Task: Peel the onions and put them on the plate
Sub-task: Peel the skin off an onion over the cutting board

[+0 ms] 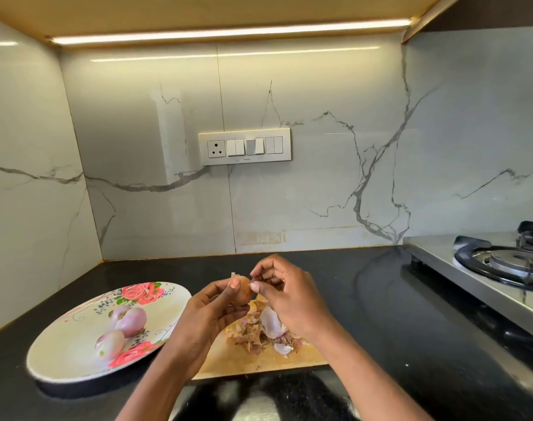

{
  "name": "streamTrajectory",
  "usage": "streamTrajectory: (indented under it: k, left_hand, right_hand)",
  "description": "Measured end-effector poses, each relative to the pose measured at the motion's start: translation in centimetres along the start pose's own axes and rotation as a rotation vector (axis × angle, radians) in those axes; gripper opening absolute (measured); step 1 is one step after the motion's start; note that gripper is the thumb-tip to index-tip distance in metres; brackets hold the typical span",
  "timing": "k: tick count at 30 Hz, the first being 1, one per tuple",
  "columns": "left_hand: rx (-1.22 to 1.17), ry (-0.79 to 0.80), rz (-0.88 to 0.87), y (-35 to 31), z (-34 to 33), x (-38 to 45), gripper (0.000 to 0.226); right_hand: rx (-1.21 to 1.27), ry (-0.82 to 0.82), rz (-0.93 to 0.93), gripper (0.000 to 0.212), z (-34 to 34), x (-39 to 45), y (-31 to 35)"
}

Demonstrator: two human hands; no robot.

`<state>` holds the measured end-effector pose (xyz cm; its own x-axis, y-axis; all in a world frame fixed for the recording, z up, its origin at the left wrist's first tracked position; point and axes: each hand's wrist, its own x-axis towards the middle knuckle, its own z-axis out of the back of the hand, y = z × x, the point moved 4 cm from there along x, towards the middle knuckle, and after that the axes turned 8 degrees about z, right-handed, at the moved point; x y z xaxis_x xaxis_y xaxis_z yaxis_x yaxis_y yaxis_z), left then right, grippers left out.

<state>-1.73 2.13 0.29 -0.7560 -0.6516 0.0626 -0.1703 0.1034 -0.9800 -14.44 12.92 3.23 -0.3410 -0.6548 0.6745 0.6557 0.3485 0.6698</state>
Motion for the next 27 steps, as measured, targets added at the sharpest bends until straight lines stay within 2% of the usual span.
streamTrajectory:
  k: [3,6,11,18,23,27]
  left_hand:
    - [0.002,0.022,-0.018,-0.10,-0.04,-0.09,0.035]
    - [-0.017,0.046,-0.047,-0.18,-0.15,-0.07,0.038]
    - [-0.105,0.048,-0.076,-0.54,-0.18,-0.12,0.043]
    - [-0.050,-0.023,-0.076,-0.51,0.12,-0.26,0.041]
    - [-0.039,-0.015,-0.077,-0.43,-0.04,-0.28,0.042]
    - [-0.044,0.005,-0.088,-0.62,-0.17,-0.47,0.041]
  right_hand:
    - [0.063,0.038,-0.057,0.016,-0.04,0.03,-0.02]
    - [0.233,0.052,-0.152,0.015,-0.01,0.09,-0.14]
    - [0.508,-0.007,-0.280,0.014,0.10,0.26,-0.29]
    - [0.005,0.060,-0.124,0.010,0.20,0.35,-0.55]
    - [0.013,0.063,-0.022,0.027,-0.02,0.28,0.04]
    - [0.047,-0.003,0.025,0.025,-0.16,0.36,-0.12]
